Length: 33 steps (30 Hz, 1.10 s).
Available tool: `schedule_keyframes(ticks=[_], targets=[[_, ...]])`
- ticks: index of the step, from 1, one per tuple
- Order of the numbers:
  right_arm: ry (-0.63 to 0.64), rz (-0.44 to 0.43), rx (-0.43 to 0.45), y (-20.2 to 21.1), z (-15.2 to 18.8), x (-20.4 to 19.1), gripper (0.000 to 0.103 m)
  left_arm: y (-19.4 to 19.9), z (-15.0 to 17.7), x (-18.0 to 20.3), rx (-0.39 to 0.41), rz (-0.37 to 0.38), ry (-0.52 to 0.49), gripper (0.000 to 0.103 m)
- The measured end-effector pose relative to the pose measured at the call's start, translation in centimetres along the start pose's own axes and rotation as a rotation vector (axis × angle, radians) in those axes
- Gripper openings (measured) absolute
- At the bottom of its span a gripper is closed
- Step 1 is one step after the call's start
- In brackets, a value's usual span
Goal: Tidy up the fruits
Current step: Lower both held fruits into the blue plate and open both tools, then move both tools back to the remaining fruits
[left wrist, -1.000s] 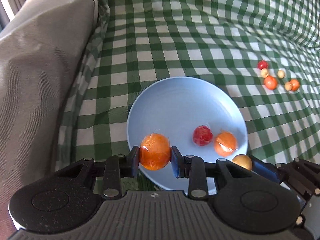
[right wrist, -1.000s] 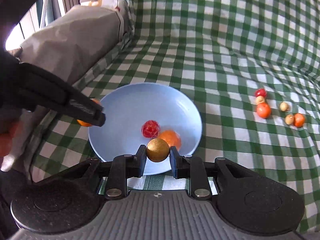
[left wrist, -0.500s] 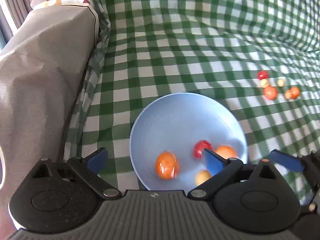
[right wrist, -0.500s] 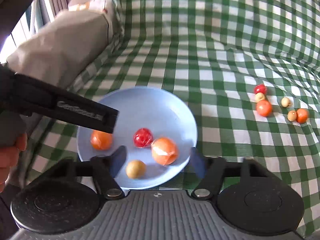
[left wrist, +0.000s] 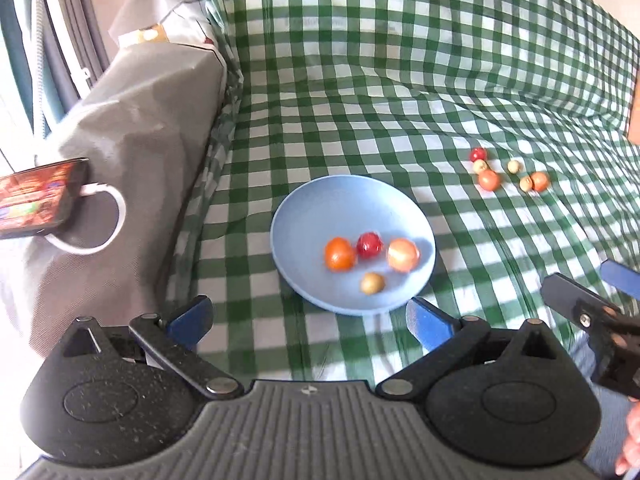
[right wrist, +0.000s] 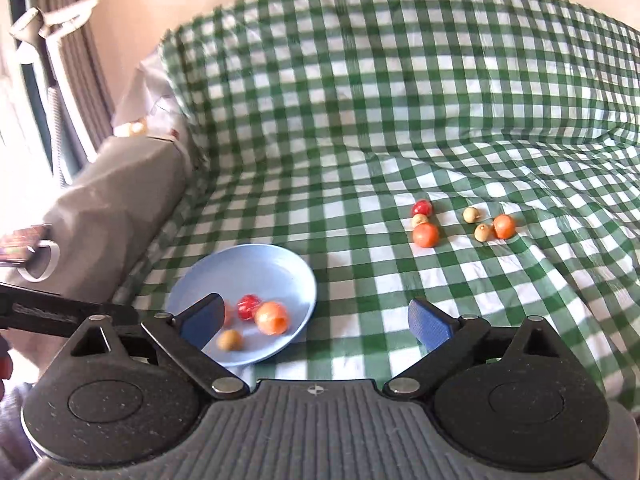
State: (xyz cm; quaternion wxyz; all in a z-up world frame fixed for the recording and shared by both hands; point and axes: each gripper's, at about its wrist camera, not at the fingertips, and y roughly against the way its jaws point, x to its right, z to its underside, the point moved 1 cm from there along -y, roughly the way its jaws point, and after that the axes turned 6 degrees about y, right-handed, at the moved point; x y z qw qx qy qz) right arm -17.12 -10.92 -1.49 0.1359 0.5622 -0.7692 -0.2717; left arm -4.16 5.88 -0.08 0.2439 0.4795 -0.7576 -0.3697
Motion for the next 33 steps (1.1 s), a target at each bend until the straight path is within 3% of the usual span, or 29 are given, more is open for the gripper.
schedule_keyframes(ticks=[5,11,21,33], targets=[[0.063,-0.074,0.06,4.5,1.0,-2.3,0.102,3.0,2.2,-0.6,0.001,-0.023,0.019,0.103],[0.177,-0.084,0.089,7.0,1.5,-4.7,0.102,5.5,4.1,-1.0,0.04,-0.047,0.011,0.103],[0.179,-0.089,0.089,8.0,1.8,-4.5,0.102,7.2,4.5,-1.1,0.079,-0.037,0.005,0.103],[0.149,-0.105,0.05,6.6,2.0,-3.8,0.102,5.2,3.7,-0.4,0.04,-0.054,-0.012,0.103]])
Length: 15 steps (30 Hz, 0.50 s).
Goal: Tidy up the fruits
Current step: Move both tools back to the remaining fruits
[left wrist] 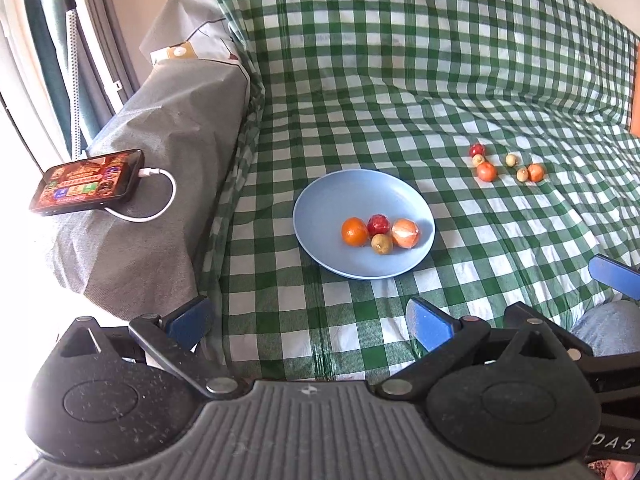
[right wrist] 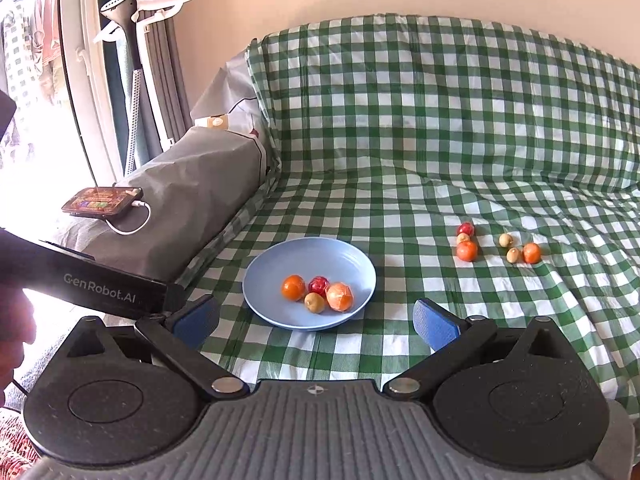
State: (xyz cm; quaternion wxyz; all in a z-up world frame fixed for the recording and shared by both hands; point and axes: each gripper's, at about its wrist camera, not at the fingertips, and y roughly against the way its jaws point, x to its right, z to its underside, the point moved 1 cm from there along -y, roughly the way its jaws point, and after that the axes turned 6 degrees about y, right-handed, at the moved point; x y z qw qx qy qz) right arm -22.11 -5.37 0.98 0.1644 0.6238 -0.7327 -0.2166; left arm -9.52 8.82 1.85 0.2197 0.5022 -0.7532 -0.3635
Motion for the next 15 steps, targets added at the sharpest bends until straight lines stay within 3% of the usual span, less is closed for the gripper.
schedule_keyframes(ticks=[7,15], targets=[[-0.136,0.072,-0.041,-3.2,0.7,4.1,0.102,-2.8,-1.8,1.3,-0.049,-0.022,-0.012,0.103],[-0.212,0.289,-0.057,-11.0,2.1,12.5,0.102,-7.0,-5.3,3.4,-0.13,-0.023,0.022,0.103]])
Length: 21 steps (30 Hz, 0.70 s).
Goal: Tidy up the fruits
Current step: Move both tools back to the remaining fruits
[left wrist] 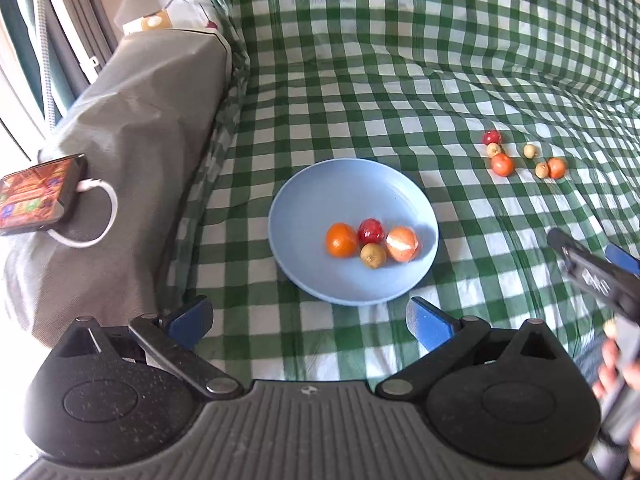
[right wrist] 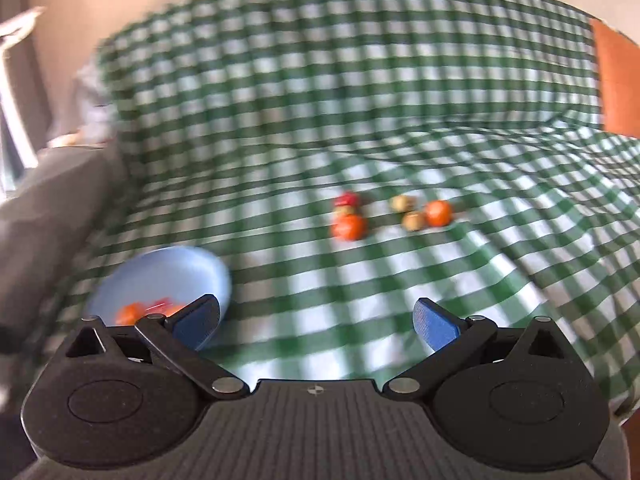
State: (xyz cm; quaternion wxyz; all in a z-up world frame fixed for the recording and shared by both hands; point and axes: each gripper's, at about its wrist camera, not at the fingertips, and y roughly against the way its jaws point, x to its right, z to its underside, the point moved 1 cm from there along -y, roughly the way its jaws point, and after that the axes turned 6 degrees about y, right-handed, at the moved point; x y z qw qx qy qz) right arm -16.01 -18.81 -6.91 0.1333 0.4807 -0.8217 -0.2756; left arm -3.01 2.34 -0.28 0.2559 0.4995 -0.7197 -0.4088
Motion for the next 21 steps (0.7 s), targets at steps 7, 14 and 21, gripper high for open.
schedule_keyframes(ticks=[7,14,21], targets=[[-0.065,0.143,-0.034,-12.7,-1.5,5.7,0.102,-3.5,-3.3,2.4,-0.046,-0.034,-0.006,0.103],[-0.121,0.214,-0.065,-22.4,-2.5,8.9,0.095,-7.2,-5.8,6.1,-0.067,-0.051,-0.051,0.103],[-0.048,0.284,-0.04,-23.0,-3.5,9.0,0.027,-10.9,-9.4,13.0,0.014,0.024,-0.139,0.103]])
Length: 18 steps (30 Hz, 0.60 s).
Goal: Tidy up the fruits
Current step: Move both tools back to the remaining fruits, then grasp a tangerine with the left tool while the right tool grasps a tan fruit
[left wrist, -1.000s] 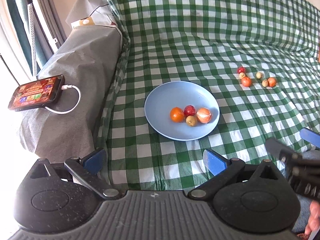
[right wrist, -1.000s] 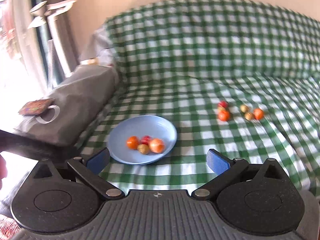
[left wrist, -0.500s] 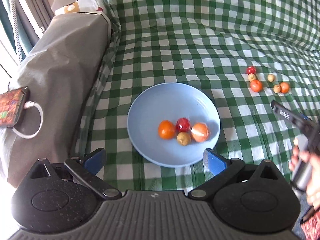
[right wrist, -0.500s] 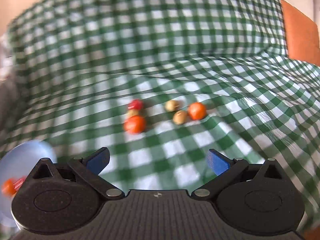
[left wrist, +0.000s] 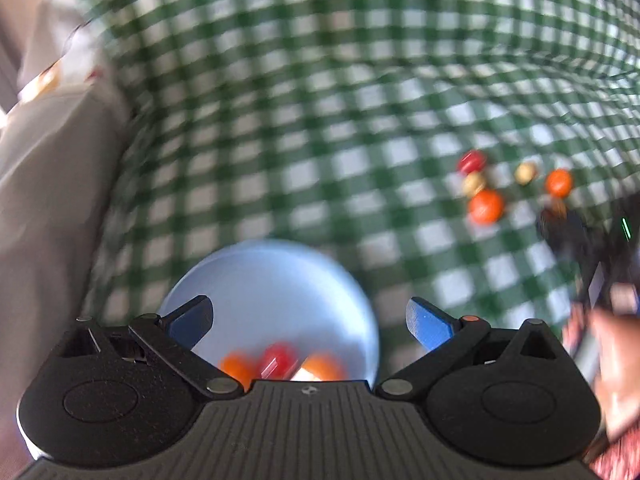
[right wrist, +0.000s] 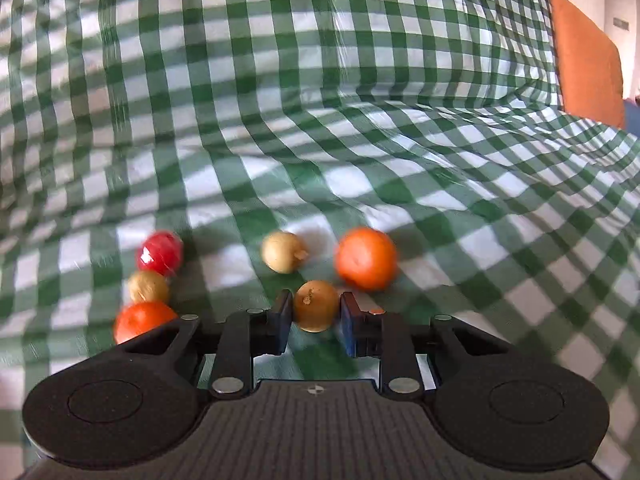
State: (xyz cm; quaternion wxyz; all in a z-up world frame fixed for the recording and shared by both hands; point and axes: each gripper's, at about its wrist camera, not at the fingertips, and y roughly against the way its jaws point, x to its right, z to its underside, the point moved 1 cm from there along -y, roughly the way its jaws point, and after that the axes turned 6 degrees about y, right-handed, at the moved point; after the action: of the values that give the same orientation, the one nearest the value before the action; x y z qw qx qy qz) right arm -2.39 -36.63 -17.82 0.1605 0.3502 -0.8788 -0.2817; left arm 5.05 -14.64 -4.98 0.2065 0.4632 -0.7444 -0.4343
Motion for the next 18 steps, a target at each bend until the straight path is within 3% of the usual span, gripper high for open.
schedule_keyframes(ticks=[4,7,12,16,17,18], targets=[[-0.032,0.047,-0.062,3.5,1.3,3.4,0.027,-3.7,-2.5,5.3,0.037,0.095,-0.037,0.103],[-0.021,0.08,-0.067,3.4,1.9,4.6,0.027,-6.9,-3.9,9.5,0.026,0.158,-0.084,0.103],[-0.063,0.074,-0.062,2.7,2.1,5.4,0.027,-11.1,-4.8,14.6,-0.012,0.156,-0.174,0.103],[-0.069,0.065,-0.058,2.4,2.0,5.6,0.027,-13.1,-4.6,15.8,-0.019,0.136,-0.19,0.103],[-0.07,0.064,-0.056,2.3,2.0,5.6,0.027,-13.3,-4.5,15.8,-0.01,0.141,-0.186,0.101],[-0.066,0.066,-0.056,2.3,2.0,5.6,0.027,-13.2,-4.5,15.9,0.002,0.152,-0.183,0.085]])
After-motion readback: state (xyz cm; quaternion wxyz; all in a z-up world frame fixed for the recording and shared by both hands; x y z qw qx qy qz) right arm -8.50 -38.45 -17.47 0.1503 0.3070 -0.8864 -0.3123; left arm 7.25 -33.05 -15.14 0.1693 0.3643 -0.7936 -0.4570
